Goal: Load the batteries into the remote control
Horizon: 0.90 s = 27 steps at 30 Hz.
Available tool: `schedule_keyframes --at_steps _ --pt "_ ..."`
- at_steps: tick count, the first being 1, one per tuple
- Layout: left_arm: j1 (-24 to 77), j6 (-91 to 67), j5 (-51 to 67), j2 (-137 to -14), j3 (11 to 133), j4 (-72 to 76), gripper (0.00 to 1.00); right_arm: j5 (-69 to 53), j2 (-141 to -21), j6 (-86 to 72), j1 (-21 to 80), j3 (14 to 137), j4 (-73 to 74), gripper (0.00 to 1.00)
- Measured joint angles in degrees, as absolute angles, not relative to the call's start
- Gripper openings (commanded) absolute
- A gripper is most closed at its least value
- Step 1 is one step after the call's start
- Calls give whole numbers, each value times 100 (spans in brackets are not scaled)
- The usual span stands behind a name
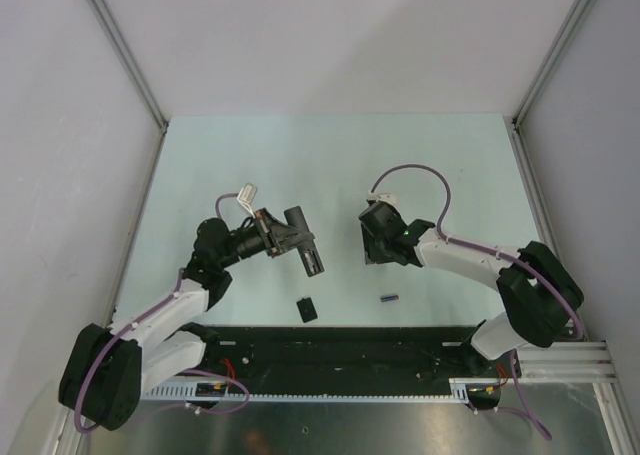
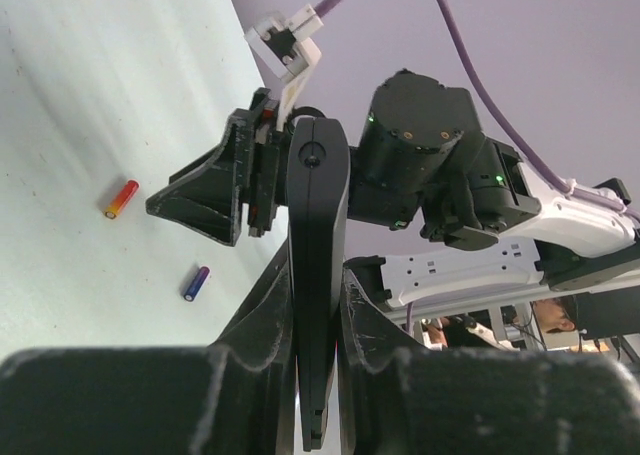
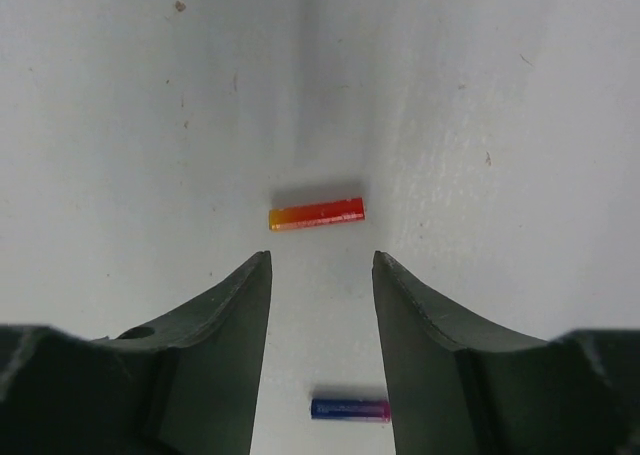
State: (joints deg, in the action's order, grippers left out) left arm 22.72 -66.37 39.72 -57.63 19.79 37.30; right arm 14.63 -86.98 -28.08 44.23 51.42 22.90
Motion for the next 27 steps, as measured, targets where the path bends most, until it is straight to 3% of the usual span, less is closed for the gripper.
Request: schedule_keyframes --at_steps 6,12,17,27 --pt "2268 -6528 3896 -5625 1973 3524 0 1549 -7780 -3046 4611 5024 2886 48" --pt "2268 -6431 3815 -5621 1907 3400 0 1621 -6899 -3516 5306 5009 3758 33" --pt "2268 -6396 3763 -5616 1848 3321 0 1653 -6731 -4023 5859 4644 4250 12" --pt "2268 -6392 3719 -5507 1802 3286 0 1625 -6700 -4681 6066 3924 4338 7"
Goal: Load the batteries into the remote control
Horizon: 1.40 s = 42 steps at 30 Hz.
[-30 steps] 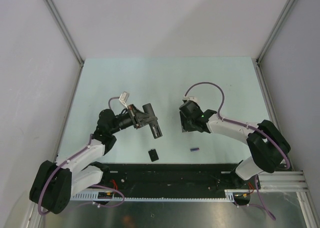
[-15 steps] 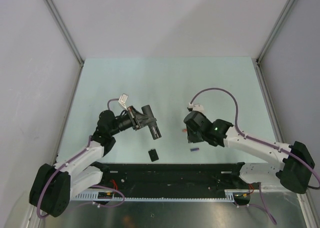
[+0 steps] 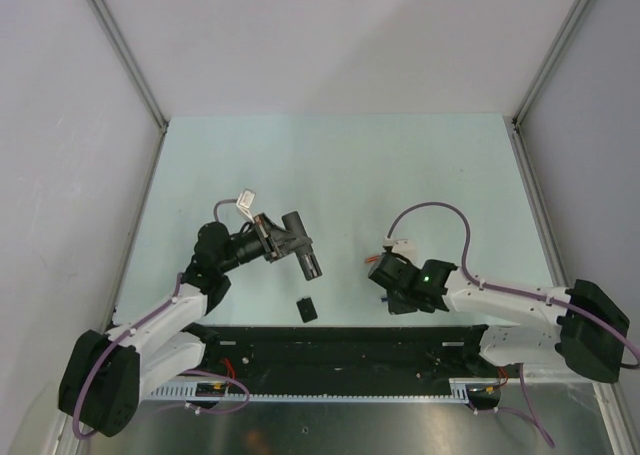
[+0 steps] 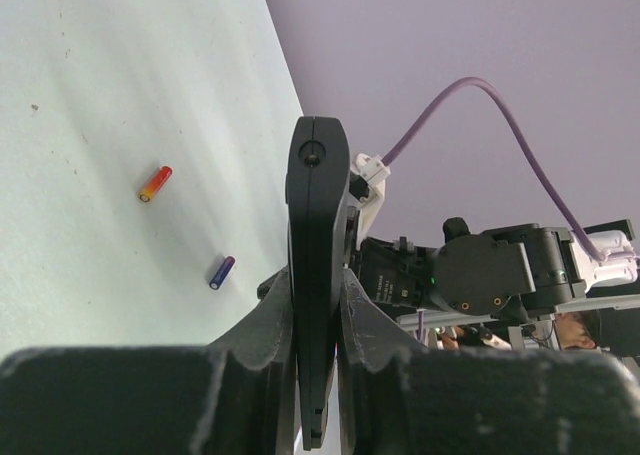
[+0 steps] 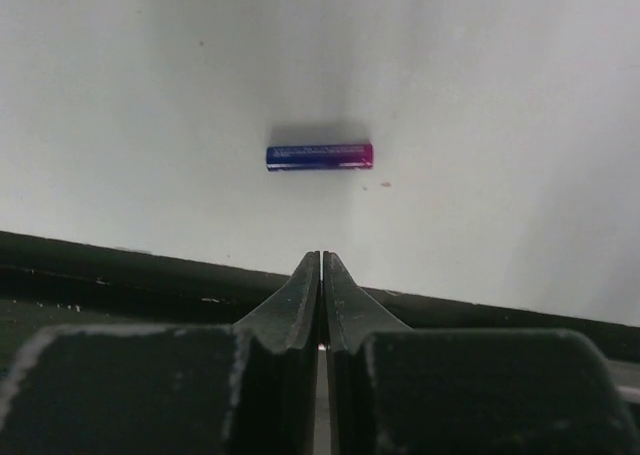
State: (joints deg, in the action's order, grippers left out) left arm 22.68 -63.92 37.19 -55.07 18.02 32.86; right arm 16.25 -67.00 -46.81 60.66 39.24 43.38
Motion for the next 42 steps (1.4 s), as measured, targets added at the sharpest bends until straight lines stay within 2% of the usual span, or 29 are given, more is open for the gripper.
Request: schedule_keyframes --at_steps 8,29,42 --pt "2268 -6346 3721 -5470 1765 3264 0 1535 -7251 -4650 6053 3922 3826 5" --pt "2268 -6243 3719 -5433 1756 3232 0 1559 -7052 -4587 5461 3739 3787 1" --pt "2268 -6243 3719 -5435 1756 3229 0 1555 -7363 -4539 5238 3625 3601 0"
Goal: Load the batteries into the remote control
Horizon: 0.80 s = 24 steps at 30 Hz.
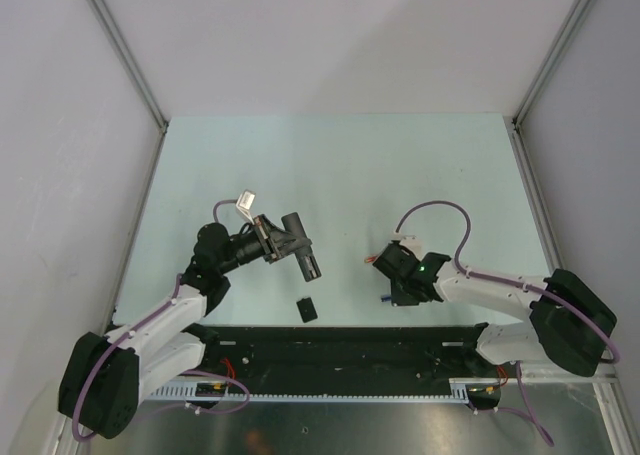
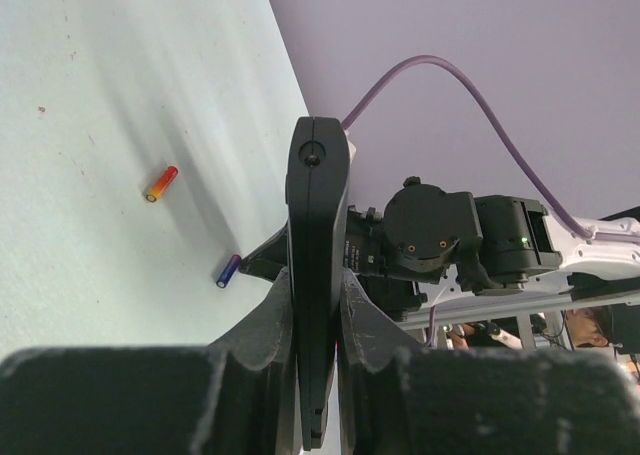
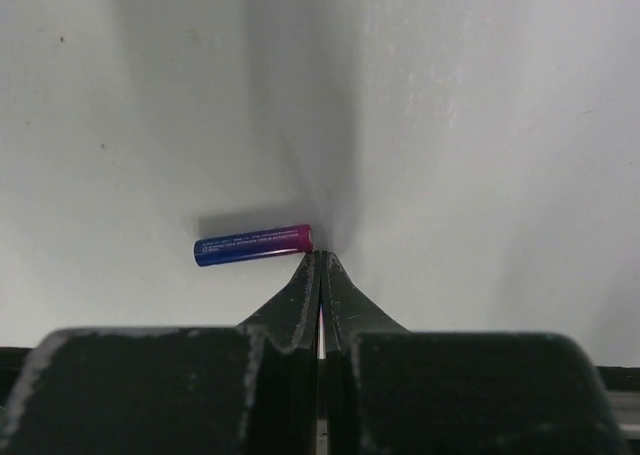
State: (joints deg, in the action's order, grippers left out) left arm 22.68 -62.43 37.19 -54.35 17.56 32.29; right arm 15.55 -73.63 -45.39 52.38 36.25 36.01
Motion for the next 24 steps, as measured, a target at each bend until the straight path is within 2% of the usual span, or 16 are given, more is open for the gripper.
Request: schedule_keyframes --at_steps 16,20,23,24 --pt "2268 -6239 3723 -5502 1756 3221 0 1406 -7542 -4324 4847 3616 2939 5" --pt "2268 -6237 3721 -5520 1756 3214 0 1402 -7542 -4296 4788 3616 2899 9" --pt "2268 -6235 3721 -5520 1756 3212 0 1411 -7413 -4307 4786 3616 3006 16" --pt "2268 -6233 3723 -5520 1756 3210 0 1411 -7279 -4322 4786 3616 3072 21"
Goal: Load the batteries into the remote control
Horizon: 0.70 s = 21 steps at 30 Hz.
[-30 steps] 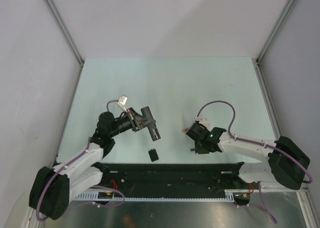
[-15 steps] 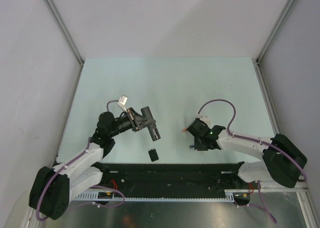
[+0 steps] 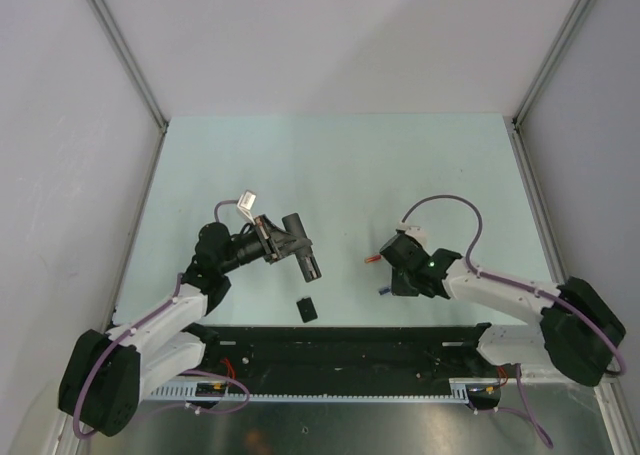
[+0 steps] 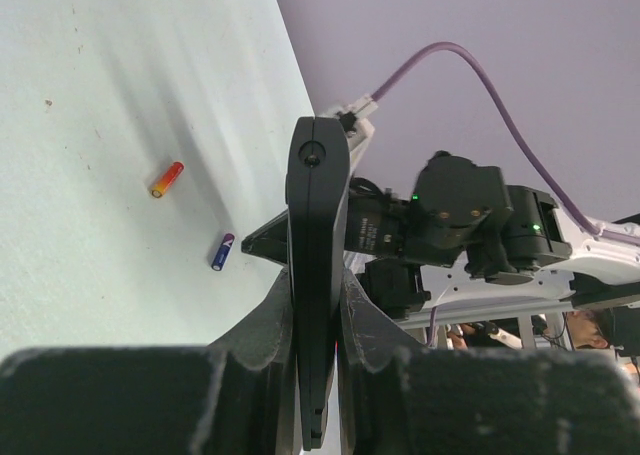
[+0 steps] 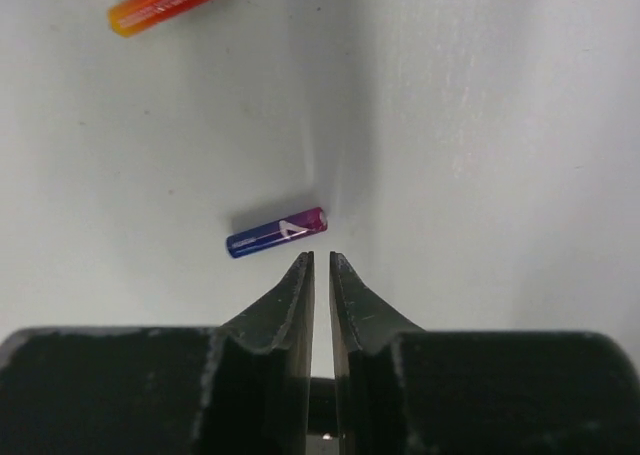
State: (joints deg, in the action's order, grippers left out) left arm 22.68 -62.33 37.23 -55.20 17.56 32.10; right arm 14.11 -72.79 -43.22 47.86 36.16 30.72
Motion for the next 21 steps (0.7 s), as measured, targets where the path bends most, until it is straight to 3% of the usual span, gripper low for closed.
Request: schedule_keyframes --at_steps 6,8,15,21 --pt "2268 -6230 3726 -5520 1756 3201 0 1409 -6399 -4558 4775 3671 3378 47" --pt "2268 -6230 3732 -5518 1756 3201 0 1378 -6307 -4692 4762 3704 3424 48" --pt "2268 -6230 3769 -5435 1756 3199 0 1411 -6431 -4932 5247 3787 3629 66" --pt "2268 -6235 3769 -5245 1699 3201 0 1549 -6707 -4615 5507 3894 3640 73"
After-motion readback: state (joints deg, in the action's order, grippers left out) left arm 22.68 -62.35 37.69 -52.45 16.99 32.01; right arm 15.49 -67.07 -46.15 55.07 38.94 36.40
